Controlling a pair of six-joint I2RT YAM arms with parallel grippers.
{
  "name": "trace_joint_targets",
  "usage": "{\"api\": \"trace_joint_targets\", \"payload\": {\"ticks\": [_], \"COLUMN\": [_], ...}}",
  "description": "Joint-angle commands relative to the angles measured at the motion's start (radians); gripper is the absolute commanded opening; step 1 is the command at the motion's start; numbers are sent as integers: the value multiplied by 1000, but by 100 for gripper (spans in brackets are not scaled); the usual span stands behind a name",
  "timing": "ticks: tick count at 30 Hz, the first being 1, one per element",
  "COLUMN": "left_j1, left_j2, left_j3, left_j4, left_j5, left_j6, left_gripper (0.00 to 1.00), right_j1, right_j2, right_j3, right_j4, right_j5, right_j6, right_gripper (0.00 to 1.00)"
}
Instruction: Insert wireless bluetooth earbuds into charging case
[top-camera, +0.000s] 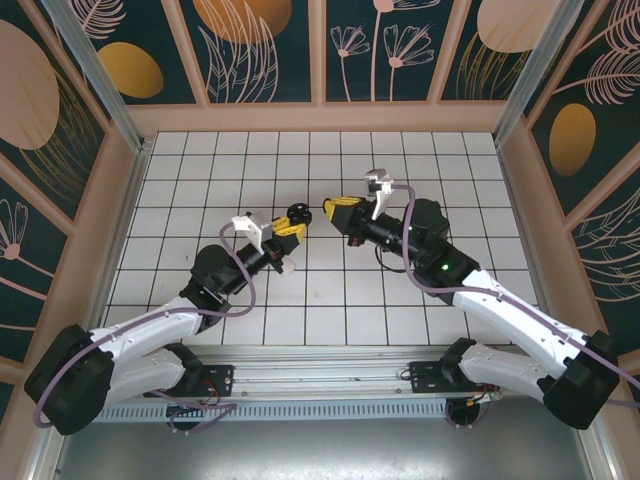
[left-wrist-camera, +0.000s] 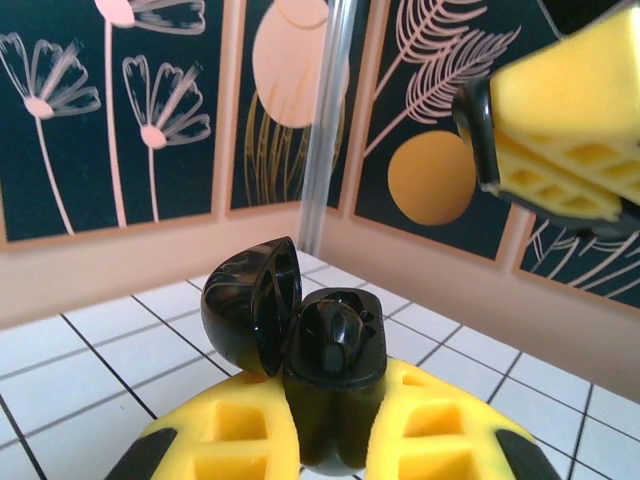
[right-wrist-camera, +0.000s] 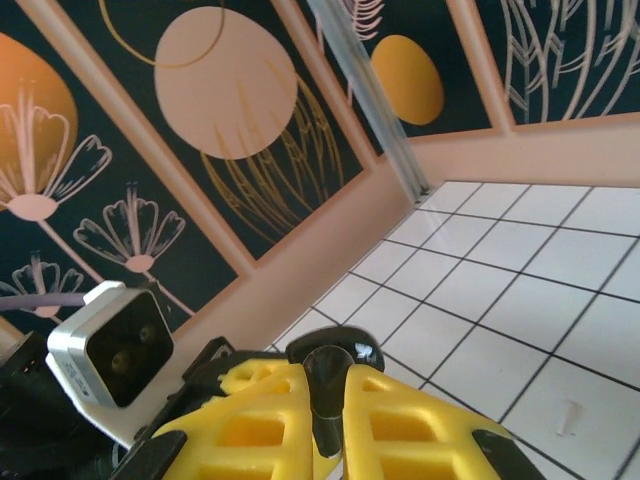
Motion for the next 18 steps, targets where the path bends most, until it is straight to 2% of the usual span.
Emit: {"api": "trace_joint_targets", "payload": {"ticks": [1,10,18], "left_j1": [-3,-4,-4], "left_j2": [-25,-24,-24], "left_j3": [-9,-2,-2], "left_j4": [24,16,13], "left_j5": [-31,-20,-7], "left_j6": [41,30,31], "left_gripper": [0,0,0], "right_j1": [17,66,70], "right_j2": [27,99,126], "right_j3": [-19,-5,21], "right_j4": [142,185,171], "right_j5": [-62,-45,-31], "right_j6": [32,42,36], "right_gripper": [12,12,12]}}
